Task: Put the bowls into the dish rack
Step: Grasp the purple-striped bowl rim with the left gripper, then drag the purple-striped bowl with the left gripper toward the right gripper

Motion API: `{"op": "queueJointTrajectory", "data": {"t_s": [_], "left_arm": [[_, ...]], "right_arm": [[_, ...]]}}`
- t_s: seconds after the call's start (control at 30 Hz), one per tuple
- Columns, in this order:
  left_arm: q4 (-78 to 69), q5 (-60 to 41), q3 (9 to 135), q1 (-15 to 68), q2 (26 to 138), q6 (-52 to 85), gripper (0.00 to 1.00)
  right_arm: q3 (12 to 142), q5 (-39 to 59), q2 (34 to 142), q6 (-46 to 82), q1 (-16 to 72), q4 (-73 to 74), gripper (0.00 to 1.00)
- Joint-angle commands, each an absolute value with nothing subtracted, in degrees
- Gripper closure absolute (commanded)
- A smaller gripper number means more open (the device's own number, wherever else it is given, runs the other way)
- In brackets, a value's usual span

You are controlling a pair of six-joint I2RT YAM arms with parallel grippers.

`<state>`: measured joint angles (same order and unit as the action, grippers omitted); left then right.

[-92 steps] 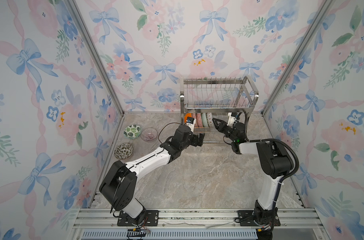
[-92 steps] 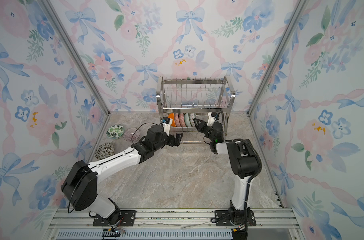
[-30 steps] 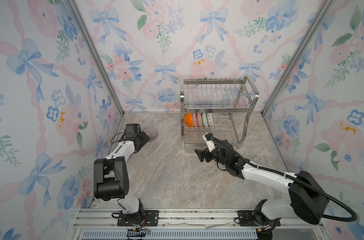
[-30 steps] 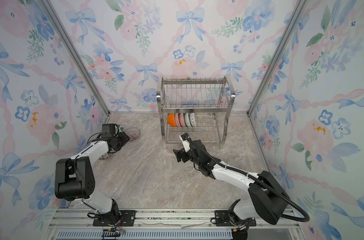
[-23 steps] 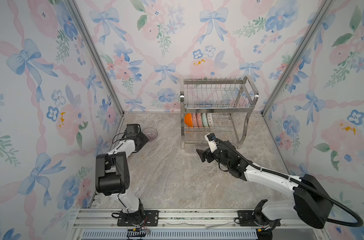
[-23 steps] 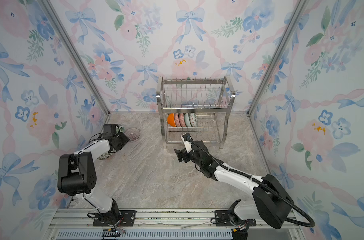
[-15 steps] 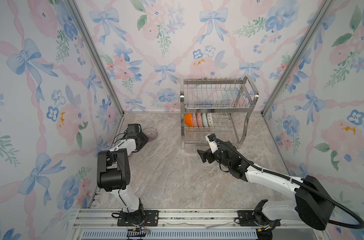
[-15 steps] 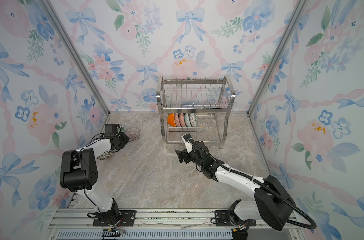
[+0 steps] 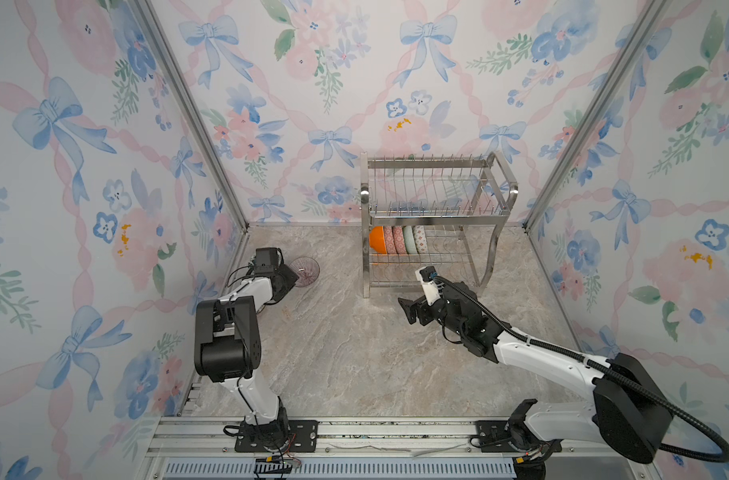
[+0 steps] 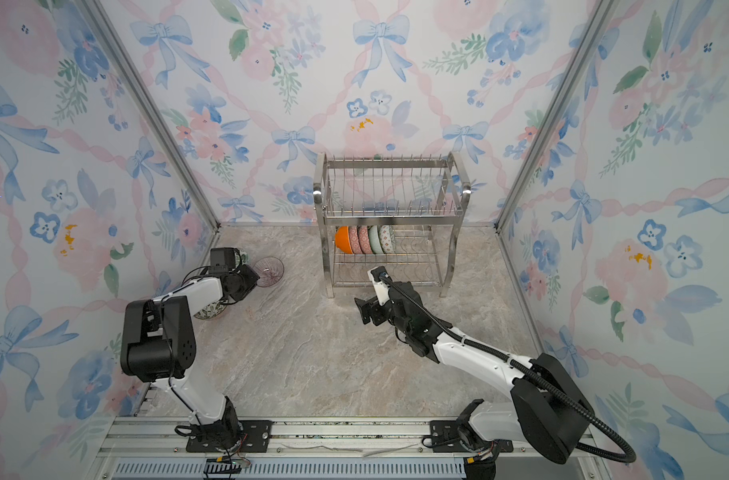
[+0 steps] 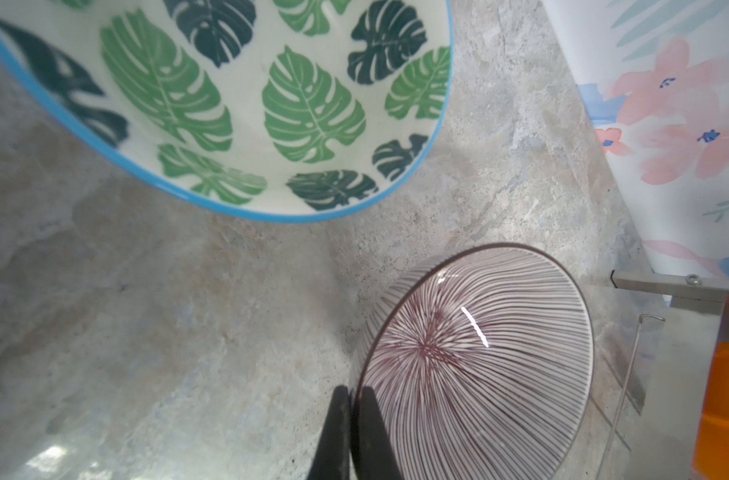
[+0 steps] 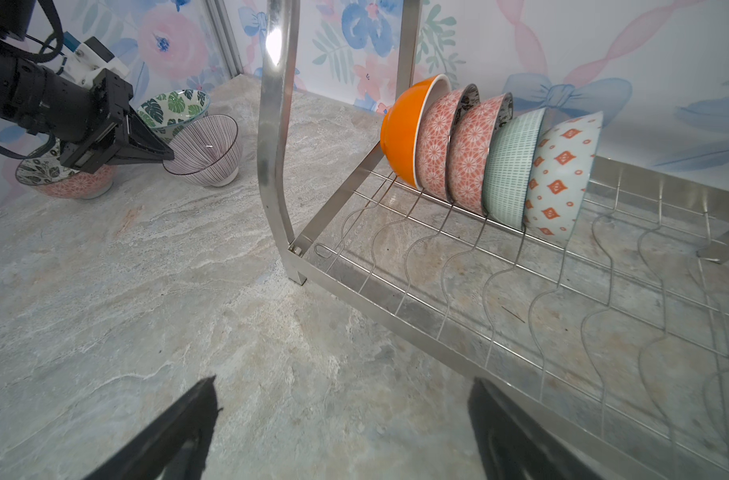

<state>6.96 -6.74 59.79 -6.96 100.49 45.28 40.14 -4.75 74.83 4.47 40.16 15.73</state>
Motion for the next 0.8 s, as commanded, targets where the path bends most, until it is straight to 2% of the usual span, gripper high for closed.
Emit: {"op": "queueJointTrajectory", "data": {"t_s": [0.0,0.33,0.6,0.77], "left_arm": [[7.24,-7.77,59.89,-7.27,99.51,44.26,1.00],[14.33,-8.64,58.81,-5.34,92.05,39.04,1.00],[20.62,-7.03,56.88,0.21,85.38,34.49,1.00],[24.11,-5.48,54.82,4.80,81.55,31.65,1.00]], "right_arm": [[39.38,-4.14,73.17,4.81,39.55,15.06,0.04],[39.64,-4.26,72.69,5.25,39.48,14.50,0.03],[42.53,-5.76,72.79,5.92,39.51,9.61,0.04],[43.72,-10.49,72.17,3.30,39.73,4.59,0.04]]}}
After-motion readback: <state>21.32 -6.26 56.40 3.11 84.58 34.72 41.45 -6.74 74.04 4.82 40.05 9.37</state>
